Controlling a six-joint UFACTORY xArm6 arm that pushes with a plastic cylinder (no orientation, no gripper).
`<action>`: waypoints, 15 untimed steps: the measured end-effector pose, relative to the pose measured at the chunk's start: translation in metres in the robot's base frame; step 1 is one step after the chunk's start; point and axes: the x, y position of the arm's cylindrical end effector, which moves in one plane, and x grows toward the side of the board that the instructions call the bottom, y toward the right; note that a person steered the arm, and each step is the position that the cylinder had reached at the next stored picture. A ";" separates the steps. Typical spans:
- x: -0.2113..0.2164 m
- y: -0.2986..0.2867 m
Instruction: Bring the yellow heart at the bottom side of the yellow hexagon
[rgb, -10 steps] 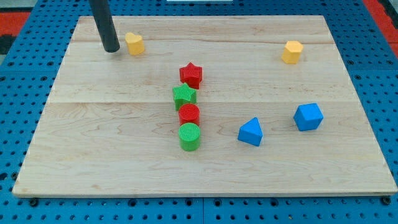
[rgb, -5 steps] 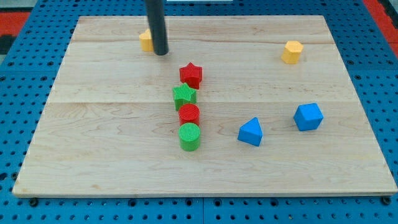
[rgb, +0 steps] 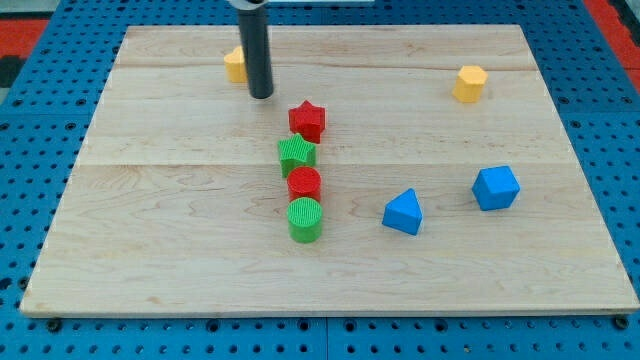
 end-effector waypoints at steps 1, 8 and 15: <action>0.004 -0.040; -0.059 -0.043; -0.079 0.081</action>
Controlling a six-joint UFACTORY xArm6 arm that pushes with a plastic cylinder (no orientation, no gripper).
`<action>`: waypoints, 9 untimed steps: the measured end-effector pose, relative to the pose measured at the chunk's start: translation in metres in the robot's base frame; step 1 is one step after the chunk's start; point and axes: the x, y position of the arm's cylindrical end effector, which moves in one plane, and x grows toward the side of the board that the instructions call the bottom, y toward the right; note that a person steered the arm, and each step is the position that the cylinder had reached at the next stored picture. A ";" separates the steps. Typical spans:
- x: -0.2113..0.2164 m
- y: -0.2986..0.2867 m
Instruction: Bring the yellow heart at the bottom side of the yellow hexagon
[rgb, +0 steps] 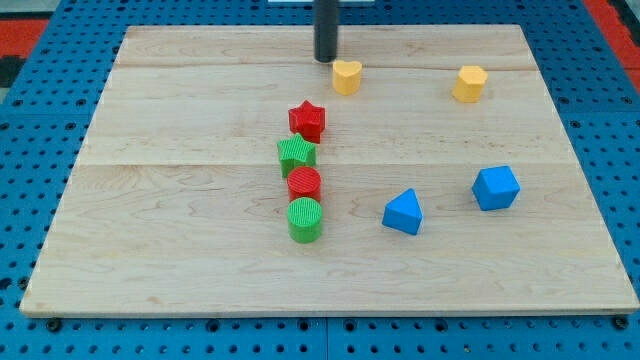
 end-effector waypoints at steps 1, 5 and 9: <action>-0.010 -0.042; 0.045 0.042; 0.059 0.149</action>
